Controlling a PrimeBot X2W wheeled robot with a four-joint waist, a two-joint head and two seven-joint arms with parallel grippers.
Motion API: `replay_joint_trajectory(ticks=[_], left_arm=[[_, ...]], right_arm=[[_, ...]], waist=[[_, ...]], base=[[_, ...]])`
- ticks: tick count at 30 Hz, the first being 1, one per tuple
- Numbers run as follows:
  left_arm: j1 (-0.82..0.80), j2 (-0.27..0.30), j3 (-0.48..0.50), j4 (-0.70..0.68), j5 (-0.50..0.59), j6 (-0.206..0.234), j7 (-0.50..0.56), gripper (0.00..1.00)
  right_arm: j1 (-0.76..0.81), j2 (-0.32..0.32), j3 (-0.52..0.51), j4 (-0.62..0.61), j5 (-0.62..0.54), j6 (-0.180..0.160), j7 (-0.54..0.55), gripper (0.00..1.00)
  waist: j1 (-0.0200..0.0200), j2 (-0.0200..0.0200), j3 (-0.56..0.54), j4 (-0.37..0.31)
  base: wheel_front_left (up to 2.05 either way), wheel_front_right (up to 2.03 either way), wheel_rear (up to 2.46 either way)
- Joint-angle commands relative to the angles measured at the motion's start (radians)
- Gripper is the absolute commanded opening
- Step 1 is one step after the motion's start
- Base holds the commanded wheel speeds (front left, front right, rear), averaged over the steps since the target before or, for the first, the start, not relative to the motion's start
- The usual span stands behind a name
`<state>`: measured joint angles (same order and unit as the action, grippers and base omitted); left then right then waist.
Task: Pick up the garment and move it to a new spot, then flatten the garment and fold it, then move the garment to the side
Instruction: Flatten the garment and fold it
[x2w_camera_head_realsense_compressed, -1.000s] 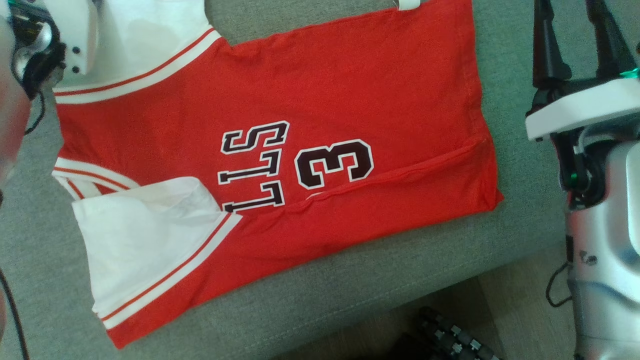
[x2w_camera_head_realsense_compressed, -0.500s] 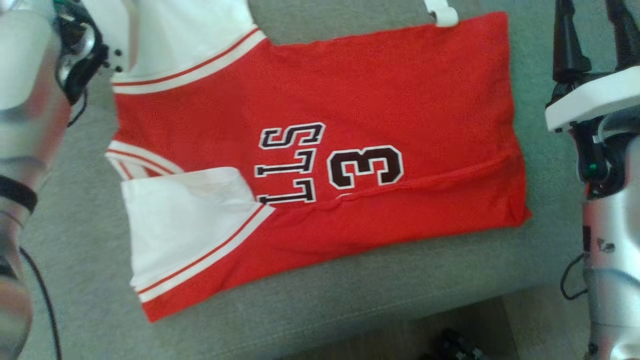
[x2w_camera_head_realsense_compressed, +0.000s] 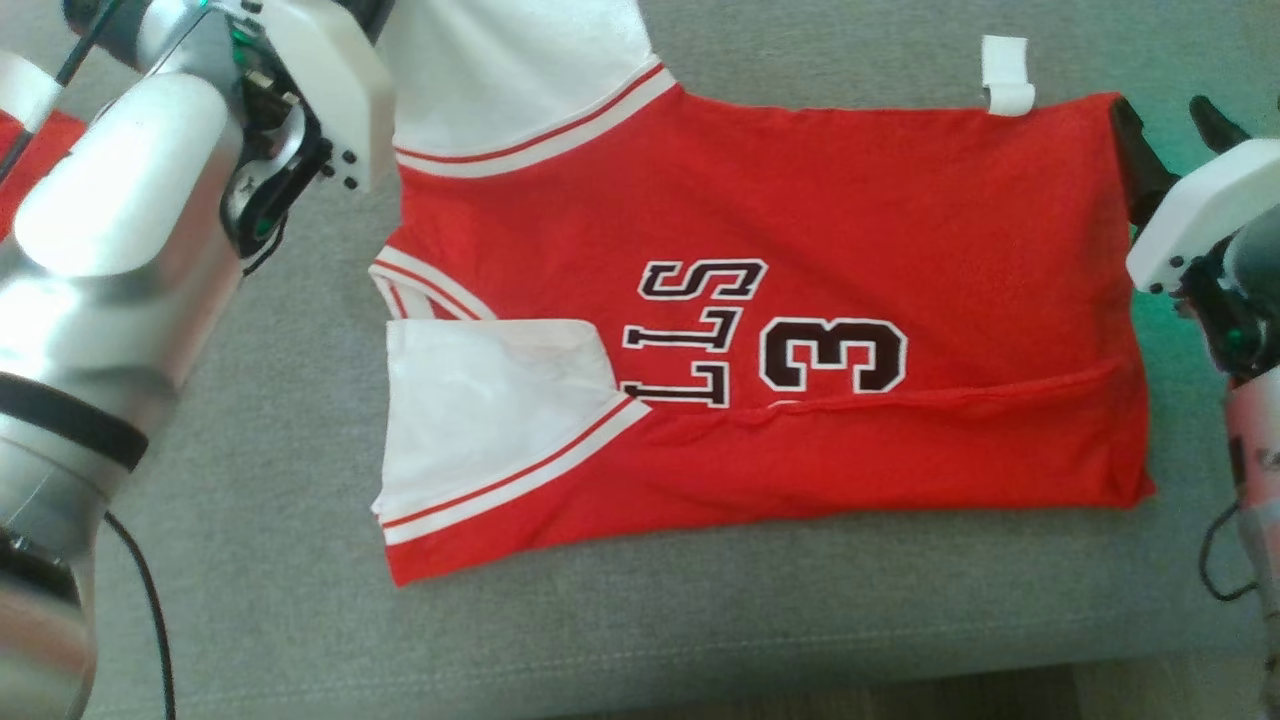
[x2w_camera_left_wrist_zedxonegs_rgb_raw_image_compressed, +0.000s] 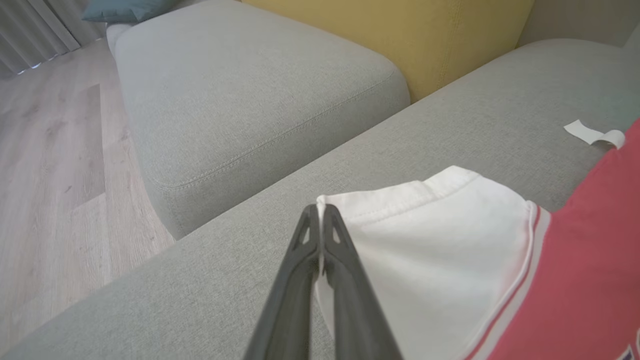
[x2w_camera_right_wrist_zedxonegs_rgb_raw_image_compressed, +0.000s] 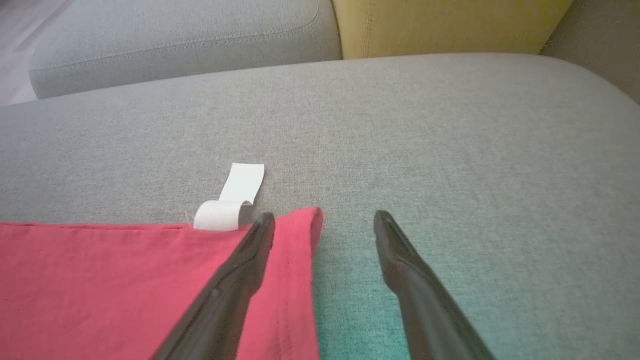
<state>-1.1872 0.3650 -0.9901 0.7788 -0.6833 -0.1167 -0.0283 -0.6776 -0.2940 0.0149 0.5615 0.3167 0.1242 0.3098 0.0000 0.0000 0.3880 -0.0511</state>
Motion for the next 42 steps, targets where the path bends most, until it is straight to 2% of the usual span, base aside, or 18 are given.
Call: replay_joint_trajectory(ticks=[1,8,21,22,23,24,30,42], left_arm=[[-0.034,0.042,0.032,-0.045,-0.005,0.014,-0.001,0.00],[-0.016,0.075,0.034,-0.159,-0.008,0.053,0.022,0.00],[-0.001,0.113,0.032,-0.259,-0.015,0.093,0.061,0.00],[0.000,0.114,0.031,-0.262,-0.015,0.095,0.062,0.00],[0.001,0.115,0.031,-0.265,-0.016,0.097,0.063,0.00],[0.002,0.116,0.032,-0.266,-0.017,0.099,0.063,0.00],[-0.001,0.126,0.045,-0.261,-0.018,0.125,0.047,0.00],[-0.031,0.120,0.108,-0.223,-0.036,0.177,-0.046,0.00]], right_arm=[[-0.031,-0.033,0.028,-0.006,0.013,0.007,0.011,1.00],[-0.089,-0.080,0.090,0.115,0.056,0.007,0.030,1.00],[-0.164,-0.106,0.213,0.247,0.118,0.007,0.027,1.00],[-0.167,-0.107,0.224,0.255,0.124,0.007,0.034,0.63],[-0.170,-0.109,0.237,0.259,0.130,0.007,0.036,0.11],[-0.173,-0.113,0.246,0.261,0.137,0.007,0.032,0.00],[-0.216,-0.132,0.258,0.266,0.160,0.007,-0.075,0.00],[-0.319,-0.121,0.277,0.295,0.185,0.007,-0.292,0.00]], waist=[[0.0000,0.0000,0.005,0.018],[0.0000,0.0000,0.028,0.044],[0.0000,0.0000,0.051,0.051],[0.0000,0.0000,0.052,0.051],[0.0000,0.0000,0.052,0.051],[0.0000,0.0000,0.052,0.051],[0.0000,0.0000,0.058,0.050],[0.0000,0.0000,0.073,0.050]], base=[[0.00,0.00,0.00],[0.00,0.00,0.00],[0.00,0.00,0.00],[0.00,0.00,0.00],[0.00,0.00,0.00],[0.00,0.00,0.00],[0.00,0.00,0.00],[0.00,0.00,0.00]])
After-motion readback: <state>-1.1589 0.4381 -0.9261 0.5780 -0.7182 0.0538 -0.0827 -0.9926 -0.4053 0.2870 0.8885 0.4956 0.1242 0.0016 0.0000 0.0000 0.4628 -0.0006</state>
